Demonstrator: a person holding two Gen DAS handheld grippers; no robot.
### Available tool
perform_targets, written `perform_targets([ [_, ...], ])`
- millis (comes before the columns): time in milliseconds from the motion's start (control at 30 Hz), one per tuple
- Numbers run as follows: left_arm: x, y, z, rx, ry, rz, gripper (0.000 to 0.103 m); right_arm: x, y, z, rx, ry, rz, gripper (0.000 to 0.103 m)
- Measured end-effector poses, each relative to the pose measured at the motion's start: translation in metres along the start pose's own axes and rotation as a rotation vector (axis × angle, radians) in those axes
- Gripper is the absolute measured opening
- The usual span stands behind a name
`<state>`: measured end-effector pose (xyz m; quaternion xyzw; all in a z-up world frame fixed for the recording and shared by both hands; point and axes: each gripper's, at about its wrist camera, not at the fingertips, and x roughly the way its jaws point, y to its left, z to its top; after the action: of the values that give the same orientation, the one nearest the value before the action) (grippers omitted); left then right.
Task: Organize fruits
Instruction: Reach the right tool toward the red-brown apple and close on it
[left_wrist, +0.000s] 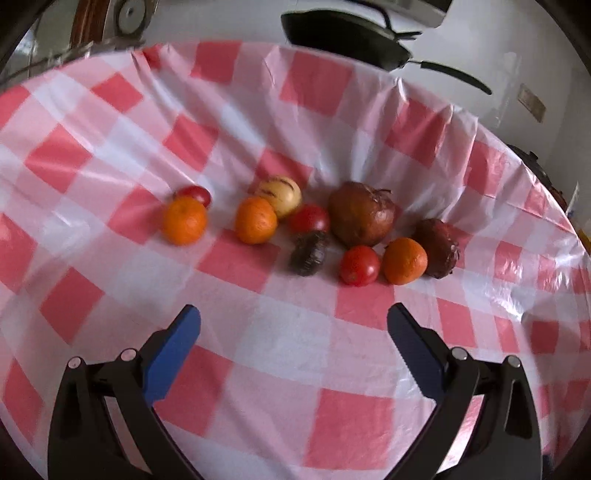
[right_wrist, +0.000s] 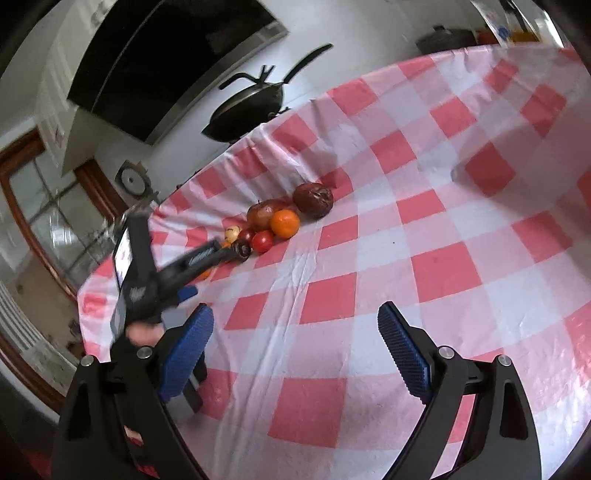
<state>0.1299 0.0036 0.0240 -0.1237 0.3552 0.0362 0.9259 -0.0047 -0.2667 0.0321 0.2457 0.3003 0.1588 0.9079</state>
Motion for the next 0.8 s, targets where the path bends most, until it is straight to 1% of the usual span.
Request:
perform_targets([
  [67, -0.002, 0.011, 0.001, -0.033, -0.003, -0.022, 0.101, 0.019, 0.008, 0.014, -0.041, 0.006, -0.042, 0.087],
  [100, 0.0, 0.017, 0.002, -0.067, 0.002, -0.027, 0.101, 0.032, 0.014, 0.022, -0.083, 0.011, -0.079, 0.085],
  [133, 0.003, 0.022, 0.003, -0.1, 0.018, -0.041, 0.101, 0.047, 0.017, 0.032, -0.124, 0.014, -0.114, 0.082],
  [200, 0.006, 0.026, 0.004, -0.126, 0.038, -0.06, 0.101, 0.077, 0.018, 0.053, -0.161, 0.026, -0.151, 0.079],
  [333, 0.008, 0.027, 0.003, -0.131, 0.044, -0.072, 0.101, 0.145, 0.016, 0.093, -0.126, 0.071, -0.176, 0.076],
  [400, 0.009, 0.027, 0.003, -0.13, 0.048, -0.07, 0.101, 0.172, 0.015, 0.104, -0.093, 0.079, -0.201, 0.076],
  [467, 0.01, 0.026, 0.003, -0.129, 0.052, -0.069, 0.101, 0.193, 0.015, 0.113, -0.077, 0.08, -0.234, 0.076],
  [533, 0.01, 0.025, 0.003, -0.126, 0.054, -0.068, 0.101, 0.214, 0.016, 0.119, -0.069, 0.076, -0.286, 0.076],
  [633, 0.011, 0.025, 0.004, -0.13, 0.059, -0.07, 0.101, 0.236, 0.016, 0.125, -0.079, 0.088, -0.321, 0.076],
  [700, 0.011, 0.026, 0.004, -0.136, 0.063, -0.073, 0.101, 0.247, 0.016, 0.127, -0.09, 0.104, -0.316, 0.076],
  [800, 0.013, 0.028, 0.005, -0.145, 0.07, -0.075, 0.101, 0.262, 0.022, 0.125, -0.142, 0.134, -0.33, 0.077],
])
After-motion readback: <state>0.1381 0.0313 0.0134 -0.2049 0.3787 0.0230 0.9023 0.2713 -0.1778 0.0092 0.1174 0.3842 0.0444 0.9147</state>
